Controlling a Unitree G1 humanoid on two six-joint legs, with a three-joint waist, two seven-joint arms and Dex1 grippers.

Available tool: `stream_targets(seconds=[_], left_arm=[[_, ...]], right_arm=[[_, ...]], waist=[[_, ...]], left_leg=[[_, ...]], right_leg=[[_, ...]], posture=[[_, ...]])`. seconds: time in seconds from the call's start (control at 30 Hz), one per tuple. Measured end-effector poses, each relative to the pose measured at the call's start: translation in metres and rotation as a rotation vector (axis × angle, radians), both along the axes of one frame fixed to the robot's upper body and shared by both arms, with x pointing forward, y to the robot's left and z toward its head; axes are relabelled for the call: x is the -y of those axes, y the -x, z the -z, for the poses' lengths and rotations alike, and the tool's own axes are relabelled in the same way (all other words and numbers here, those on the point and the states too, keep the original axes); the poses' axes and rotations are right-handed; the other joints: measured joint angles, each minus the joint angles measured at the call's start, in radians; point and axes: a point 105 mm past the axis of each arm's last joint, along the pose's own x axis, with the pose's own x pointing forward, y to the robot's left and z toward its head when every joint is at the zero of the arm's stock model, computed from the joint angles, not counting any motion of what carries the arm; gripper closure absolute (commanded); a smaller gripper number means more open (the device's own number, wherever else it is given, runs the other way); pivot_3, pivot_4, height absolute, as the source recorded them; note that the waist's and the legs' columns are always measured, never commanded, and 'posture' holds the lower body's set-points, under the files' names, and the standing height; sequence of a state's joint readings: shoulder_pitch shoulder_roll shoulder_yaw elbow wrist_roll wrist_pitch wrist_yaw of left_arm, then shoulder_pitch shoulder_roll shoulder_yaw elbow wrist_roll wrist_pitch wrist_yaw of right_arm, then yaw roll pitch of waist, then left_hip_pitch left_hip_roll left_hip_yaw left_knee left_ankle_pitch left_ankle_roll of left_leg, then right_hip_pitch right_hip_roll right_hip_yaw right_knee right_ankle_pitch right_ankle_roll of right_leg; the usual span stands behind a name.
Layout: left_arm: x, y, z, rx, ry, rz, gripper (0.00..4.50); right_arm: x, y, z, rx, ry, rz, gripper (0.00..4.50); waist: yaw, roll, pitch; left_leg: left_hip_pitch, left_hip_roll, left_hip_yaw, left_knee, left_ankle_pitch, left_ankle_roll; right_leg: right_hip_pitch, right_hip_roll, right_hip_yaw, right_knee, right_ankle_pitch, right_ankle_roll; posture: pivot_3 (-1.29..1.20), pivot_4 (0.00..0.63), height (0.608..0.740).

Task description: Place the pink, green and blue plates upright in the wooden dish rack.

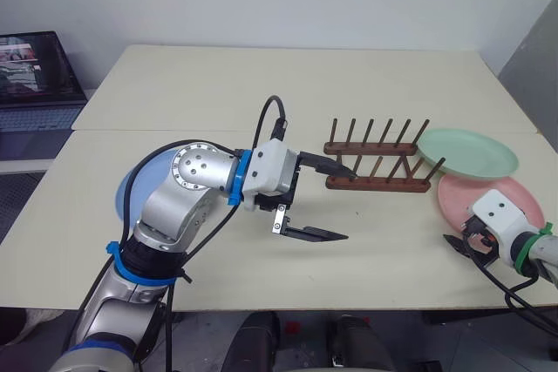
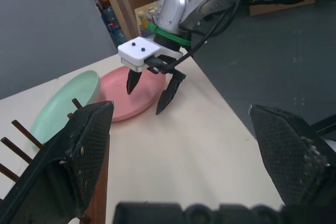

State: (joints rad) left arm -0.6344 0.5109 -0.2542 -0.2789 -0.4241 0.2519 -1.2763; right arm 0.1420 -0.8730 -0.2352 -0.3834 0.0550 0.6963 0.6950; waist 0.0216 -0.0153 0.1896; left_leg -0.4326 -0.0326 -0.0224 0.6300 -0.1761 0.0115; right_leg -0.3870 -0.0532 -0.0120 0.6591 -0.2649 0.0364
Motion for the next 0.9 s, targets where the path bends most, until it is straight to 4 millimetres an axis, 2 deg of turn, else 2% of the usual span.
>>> stream_targets(seconds=[0.33,0.57,0.73,0.9], left_arm=[[0.0,-0.002,0.001,0.003,-0.005,-0.01,0.0],[0.0,-0.004,0.0,0.004,-0.004,-0.02,0.0],[0.0,-0.005,-0.001,0.005,0.002,-0.029,0.0],[0.001,-0.007,-0.002,0.011,0.006,-0.03,0.0]], right_arm=[[0.003,0.002,0.004,-0.026,-0.009,0.016,4.48],[0.02,0.015,-0.014,-0.07,0.021,0.004,4.48],[0.033,0.035,-0.025,-0.149,0.052,-0.013,4.48],[0.031,0.062,-0.038,-0.245,0.063,-0.116,4.48]], waist=[[0.0,0.0,0.0],[0.005,0.0,0.0],[0.003,0.0,0.0],[0.003,0.0,0.0]], left_leg=[[0.0,0.0,0.0,0.0,0.0,0.0],[0.0,0.0,-0.001,0.001,0.001,0.001],[0.0,0.0,0.0,0.0,0.0,0.001],[0.0,0.001,-0.001,0.0,0.0,0.001]], right_leg=[[0.0,0.0,0.0,0.0,0.0,0.0],[0.001,0.0,-0.001,0.0,0.0,0.0],[0.001,0.0,-0.001,-0.001,0.0,0.001],[0.001,0.001,-0.001,-0.001,0.0,0.001]], posture=[[0.0,0.15,0.74],[0.0,0.15,0.74],[0.0,0.15,0.74],[0.0,0.15,0.74]])
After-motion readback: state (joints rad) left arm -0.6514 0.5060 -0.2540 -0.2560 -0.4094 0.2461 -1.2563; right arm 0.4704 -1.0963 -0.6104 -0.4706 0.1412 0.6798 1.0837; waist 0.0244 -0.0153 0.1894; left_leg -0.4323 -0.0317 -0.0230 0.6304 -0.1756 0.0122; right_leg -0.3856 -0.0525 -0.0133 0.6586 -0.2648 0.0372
